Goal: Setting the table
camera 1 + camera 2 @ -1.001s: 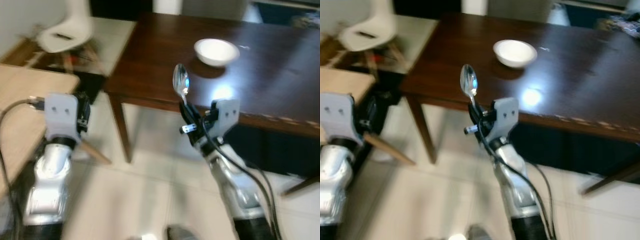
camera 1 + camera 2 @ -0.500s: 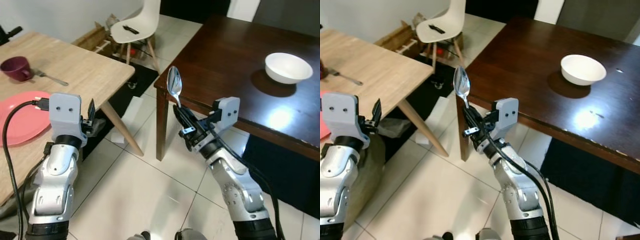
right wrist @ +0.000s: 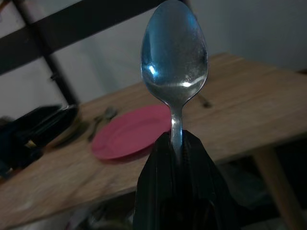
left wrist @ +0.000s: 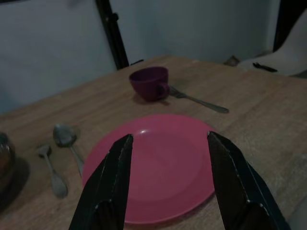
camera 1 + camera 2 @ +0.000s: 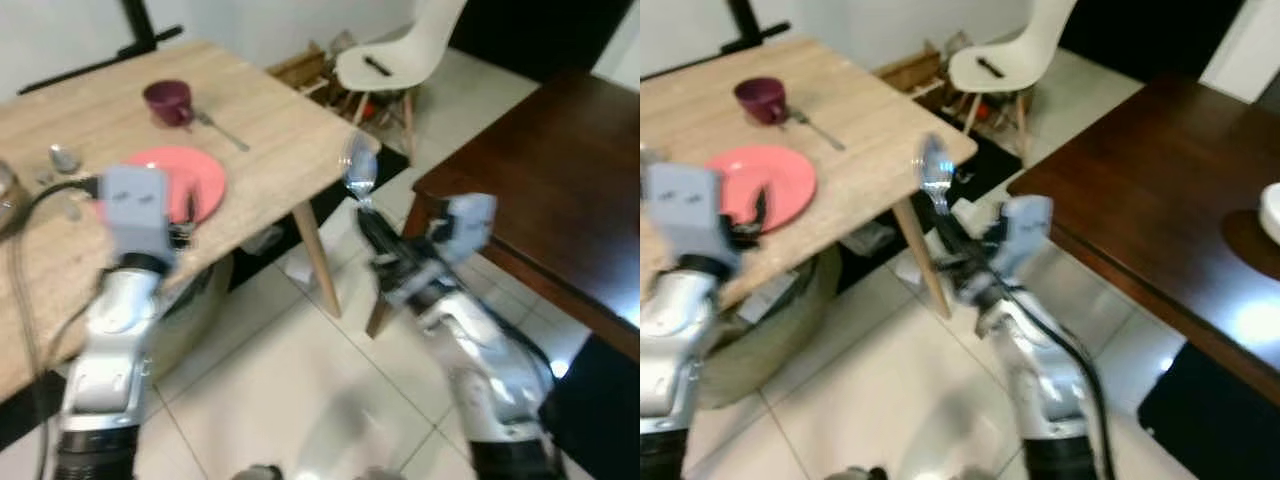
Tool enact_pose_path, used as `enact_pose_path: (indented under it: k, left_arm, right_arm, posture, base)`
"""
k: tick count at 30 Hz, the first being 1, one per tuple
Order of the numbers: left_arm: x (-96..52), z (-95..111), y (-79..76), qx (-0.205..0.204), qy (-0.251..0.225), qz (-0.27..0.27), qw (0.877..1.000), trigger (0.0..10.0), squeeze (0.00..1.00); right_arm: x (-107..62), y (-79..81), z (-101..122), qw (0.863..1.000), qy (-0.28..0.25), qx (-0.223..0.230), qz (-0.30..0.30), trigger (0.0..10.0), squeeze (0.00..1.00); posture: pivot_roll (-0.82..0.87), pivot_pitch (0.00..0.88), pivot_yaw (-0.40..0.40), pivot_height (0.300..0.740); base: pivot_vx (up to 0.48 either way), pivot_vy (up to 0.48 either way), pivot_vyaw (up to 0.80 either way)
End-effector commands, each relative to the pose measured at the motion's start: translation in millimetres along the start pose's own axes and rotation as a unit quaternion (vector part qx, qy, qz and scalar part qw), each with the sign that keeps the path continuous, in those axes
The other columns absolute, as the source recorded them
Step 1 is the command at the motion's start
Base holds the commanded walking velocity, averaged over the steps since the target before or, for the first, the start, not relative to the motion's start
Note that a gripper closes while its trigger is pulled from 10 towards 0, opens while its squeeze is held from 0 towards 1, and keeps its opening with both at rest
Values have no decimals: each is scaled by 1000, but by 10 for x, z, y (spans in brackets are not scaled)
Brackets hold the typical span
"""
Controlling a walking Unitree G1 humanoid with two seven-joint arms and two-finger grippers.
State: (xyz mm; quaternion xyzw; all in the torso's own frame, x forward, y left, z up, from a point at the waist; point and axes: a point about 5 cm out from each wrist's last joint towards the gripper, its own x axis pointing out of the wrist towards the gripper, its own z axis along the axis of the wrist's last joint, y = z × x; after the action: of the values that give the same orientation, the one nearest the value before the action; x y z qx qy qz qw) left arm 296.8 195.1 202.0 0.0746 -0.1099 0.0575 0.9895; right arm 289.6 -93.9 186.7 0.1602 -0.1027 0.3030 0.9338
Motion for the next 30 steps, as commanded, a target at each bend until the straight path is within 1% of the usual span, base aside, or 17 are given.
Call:
enact_pose_path:
  k: [1,2,3,4,5,7,14,20,23,27,30]
  left_arm:
    - [-1,-9,-70,1,6,-13,1000,10000,0]
    - [-1,-9,-70,1,6,-13,1000,10000,0]
    - [1,-8,-77,1,6,-14,1000,10000,0]
    - [1,-8,-77,1,6,-14,1000,10000,0]
    - [5,-6,-89,2,6,-17,1000,10000,0]
    - [8,-4,-97,3,5,-18,1000,10000,0]
    - [9,0,-102,3,6,-19,1000,10000,0]
    - [5,13,-114,5,4,-21,1000,10000,0]
    - [-2,29,-125,8,-1,-24,1000,10000,0]
    - [-21,62,-140,9,-15,-28,999,10000,0]
    - [-32,60,-151,14,-13,-32,999,10000,0]
  right_arm:
    - [-51,-92,32,1000,-4,-8,-25,10000,0]
    - [-51,-92,32,1000,-4,-8,-25,10000,0]
    - [-46,-158,58,999,-12,-10,-51,10000,0]
    - [-46,-158,58,999,-12,-10,-51,10000,0]
    - [-44,-208,81,998,-16,-12,-67,10000,0]
    - [-45,-235,102,997,-20,-12,-74,10000,0]
    - [-55,-262,128,996,-24,-13,-81,10000,0]
    - [-53,-248,132,997,-27,-6,-75,10000,0]
    - [-51,-248,135,997,-29,-5,-76,10000,0]
    - [-53,-261,152,996,-36,1,-83,10000,0]
    - [-60,-267,163,996,-36,7,-80,10000,0]
  posture:
    - [-128,59,60,740]
    - [-128,59,60,740]
    - [-128,60,60,740]
    - [-128,60,60,740]
    - [-128,61,61,740]
    - [-128,61,61,740]
    - [-129,65,61,740]
    - [-127,71,61,740]
    - [-127,71,61,740]
    - [-127,71,61,740]
    - [-127,71,61,740]
  base:
    - [480,0,781]
    - [480,0,781]
    - [480,0,0]
    - [480,0,0]
    - [480,0,0]
    - [480,0,0]
    - [480,0,0]
    - [461,0,685]
    - [257,0,775]
    - [0,0,637]
    - [0,0,0]
